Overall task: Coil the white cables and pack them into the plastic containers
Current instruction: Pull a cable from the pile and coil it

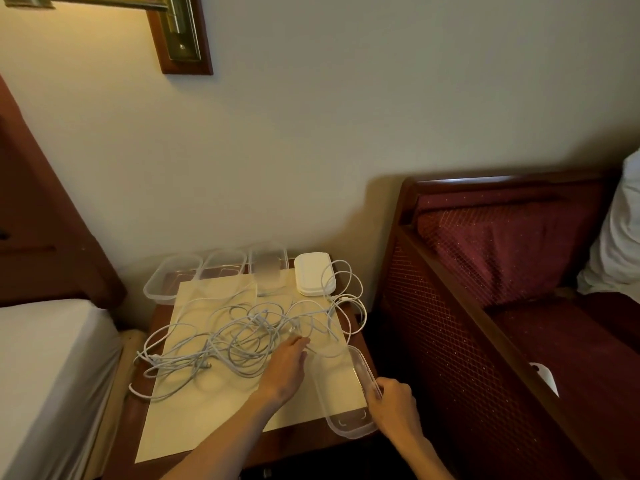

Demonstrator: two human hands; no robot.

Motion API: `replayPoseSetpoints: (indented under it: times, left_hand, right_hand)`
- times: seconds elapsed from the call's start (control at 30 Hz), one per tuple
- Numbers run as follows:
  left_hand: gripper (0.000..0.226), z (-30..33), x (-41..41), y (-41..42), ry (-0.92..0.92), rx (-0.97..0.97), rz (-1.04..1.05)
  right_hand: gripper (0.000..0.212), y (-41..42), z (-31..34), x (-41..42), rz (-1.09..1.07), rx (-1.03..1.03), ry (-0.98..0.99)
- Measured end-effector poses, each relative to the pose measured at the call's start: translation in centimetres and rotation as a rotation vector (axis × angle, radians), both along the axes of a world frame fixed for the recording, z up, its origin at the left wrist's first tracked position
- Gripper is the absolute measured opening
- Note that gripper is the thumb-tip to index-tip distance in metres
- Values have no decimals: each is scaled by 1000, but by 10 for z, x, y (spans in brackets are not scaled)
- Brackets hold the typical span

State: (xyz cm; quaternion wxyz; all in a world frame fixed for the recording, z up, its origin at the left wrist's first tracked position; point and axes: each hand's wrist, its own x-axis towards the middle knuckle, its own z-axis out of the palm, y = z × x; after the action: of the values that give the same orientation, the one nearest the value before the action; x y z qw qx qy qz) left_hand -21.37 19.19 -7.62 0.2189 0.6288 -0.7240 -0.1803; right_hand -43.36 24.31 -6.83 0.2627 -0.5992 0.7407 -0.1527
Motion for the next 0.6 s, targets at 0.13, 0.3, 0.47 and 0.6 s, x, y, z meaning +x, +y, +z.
replayPoseSetpoints:
  times: [0.13, 0.3, 0.47, 0.6]
  left_hand:
    - [19, 8, 19, -14, 122, -122, 81]
    - [20, 10, 36, -15, 152, -119, 39]
    - [47, 12, 33, 2, 128, -7, 47]
    - [40, 31, 36, 26, 249, -102, 43]
  right_hand:
    - [19, -2, -1, 2, -35, -4, -1]
    - [48, -16, 27, 27, 10, -231, 130]
    - [35, -77, 54, 71, 316, -421, -52]
    - [29, -120, 58, 96, 433, -317, 99]
